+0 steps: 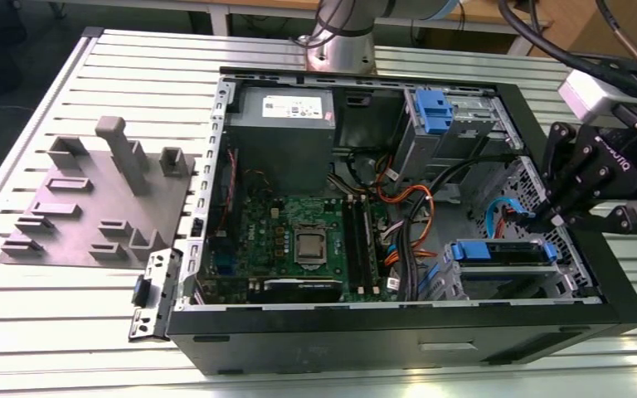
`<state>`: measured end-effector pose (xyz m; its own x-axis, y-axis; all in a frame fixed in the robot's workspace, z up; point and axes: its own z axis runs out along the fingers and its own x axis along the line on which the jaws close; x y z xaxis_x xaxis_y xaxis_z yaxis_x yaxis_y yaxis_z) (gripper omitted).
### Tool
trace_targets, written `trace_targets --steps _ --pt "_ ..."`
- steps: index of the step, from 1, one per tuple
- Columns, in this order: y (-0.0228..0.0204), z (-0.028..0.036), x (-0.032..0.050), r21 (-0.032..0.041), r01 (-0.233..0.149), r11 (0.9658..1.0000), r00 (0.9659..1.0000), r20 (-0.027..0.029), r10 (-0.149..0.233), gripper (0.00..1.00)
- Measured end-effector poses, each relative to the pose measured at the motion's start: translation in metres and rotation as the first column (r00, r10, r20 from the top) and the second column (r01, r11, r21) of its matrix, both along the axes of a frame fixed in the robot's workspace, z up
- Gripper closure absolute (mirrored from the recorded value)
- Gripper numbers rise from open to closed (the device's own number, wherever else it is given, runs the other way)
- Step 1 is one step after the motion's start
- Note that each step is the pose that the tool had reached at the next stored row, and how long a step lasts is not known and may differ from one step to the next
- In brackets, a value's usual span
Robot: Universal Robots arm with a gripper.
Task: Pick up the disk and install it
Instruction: 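Insert the first disk wire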
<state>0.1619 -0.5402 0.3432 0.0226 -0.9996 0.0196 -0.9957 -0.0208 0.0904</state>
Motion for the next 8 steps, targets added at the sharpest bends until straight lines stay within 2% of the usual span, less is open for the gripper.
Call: trace_targets --steps 1,4,8 --pt "-0.0003 0.0 -0.0006 -0.0001 -0.001 1.0 1.0 0.0013 0.001 0.84" --pt "-0.0013 0.0 -0.0028 -0.0004 -0.007 1.0 0.9999 0.0103 0.007 0.84" --pt "-0.0051 -0.0002 -0.0044 -0.0004 -0.017 0.9999 0.9997 0.0193 0.017 0.84"
